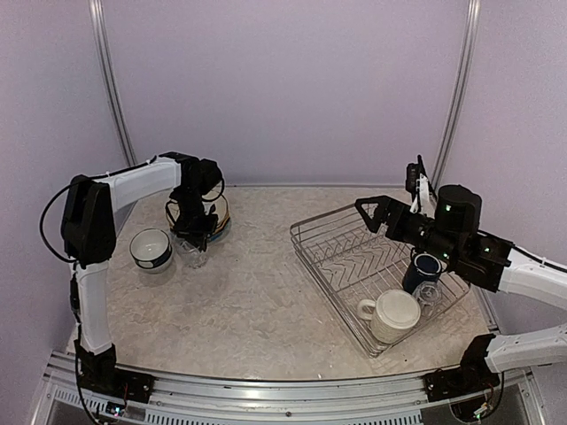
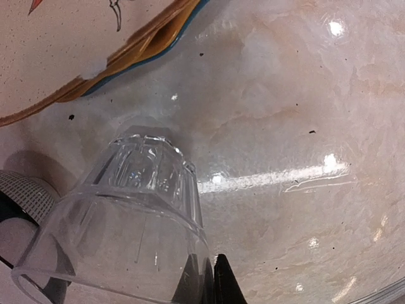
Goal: Unload the mixed dishes from the dish rack
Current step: Place the cup at the center of the board, then grab the cup from the dish rack.
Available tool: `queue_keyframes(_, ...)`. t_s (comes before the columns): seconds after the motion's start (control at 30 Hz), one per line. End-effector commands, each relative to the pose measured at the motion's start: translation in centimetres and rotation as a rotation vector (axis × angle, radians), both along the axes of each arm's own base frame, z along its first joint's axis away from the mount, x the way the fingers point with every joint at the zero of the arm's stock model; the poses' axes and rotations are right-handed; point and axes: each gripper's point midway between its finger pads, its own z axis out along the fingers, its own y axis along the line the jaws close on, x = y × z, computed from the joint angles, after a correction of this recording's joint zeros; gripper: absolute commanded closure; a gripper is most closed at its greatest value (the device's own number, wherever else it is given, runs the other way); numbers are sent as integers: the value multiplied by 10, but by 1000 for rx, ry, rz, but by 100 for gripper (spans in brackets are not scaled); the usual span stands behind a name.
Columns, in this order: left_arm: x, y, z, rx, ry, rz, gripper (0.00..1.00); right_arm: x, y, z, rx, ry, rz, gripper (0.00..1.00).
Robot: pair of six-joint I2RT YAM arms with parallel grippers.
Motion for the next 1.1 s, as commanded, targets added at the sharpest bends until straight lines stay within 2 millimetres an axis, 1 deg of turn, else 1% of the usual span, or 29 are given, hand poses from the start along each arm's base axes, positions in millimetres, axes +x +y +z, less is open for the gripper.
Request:
queue_keyframes(0.0,2,-3,-2,-22,26,-11,97,0,-14,-4,-53,4,-45,0)
queue_keyframes(0.1,2,-3,-2,-31,30,-16,88,0,-17,-1,-62,2,-56,0)
queue_keyframes(0.17,3,-3,1,-35,23,-12,81,-1,-20,-3,-77,8,-64,0)
queue_keyframes(0.3,5,-5,13,-61,-6,-16,68,-2,-26,-5,-117,22,-83,0)
queue_keyframes(0.4,7,-7,29,-83,-55,-22,61,-3,-35,-12,-183,59,-113,0)
queue_keyframes(0.43,8,-9,35,-95,-73,-25,58,-4,-39,-17,-213,82,-125,0)
queue_keyframes(0.53,9,-15,58,-139,-148,-39,50,-9,-54,-31,-306,157,-163,0)
queue_keyframes(0.57,9,-17,70,-159,-182,-44,47,-12,-60,-36,-338,189,-180,0)
queue_keyframes(0.63,8,-23,85,-191,-235,-59,42,-20,-76,-49,-412,275,-221,0)
queue_keyframes(0.67,8,-26,97,-219,-280,-68,39,-24,-84,-56,-449,319,-241,0)
queue_keyframes(0.77,6,-34,119,-289,-361,-89,35,-42,-108,-74,-546,451,-299,0)
queue_keyframes(0.8,4,-36,131,-317,-397,-95,33,-48,-115,-80,-575,492,-317,0)
queue_keyframes(0.87,3,-37,145,-354,-452,-100,31,-61,-130,-92,-638,570,-348,0)
queue_keyframes(0.9,1,-36,156,-372,-487,-101,30,-65,-134,-97,-654,599,-360,0)
queue_keyframes(1.07,-3,-30,179,-395,-581,-96,23,-80,-146,-120,-718,725,-391,0)
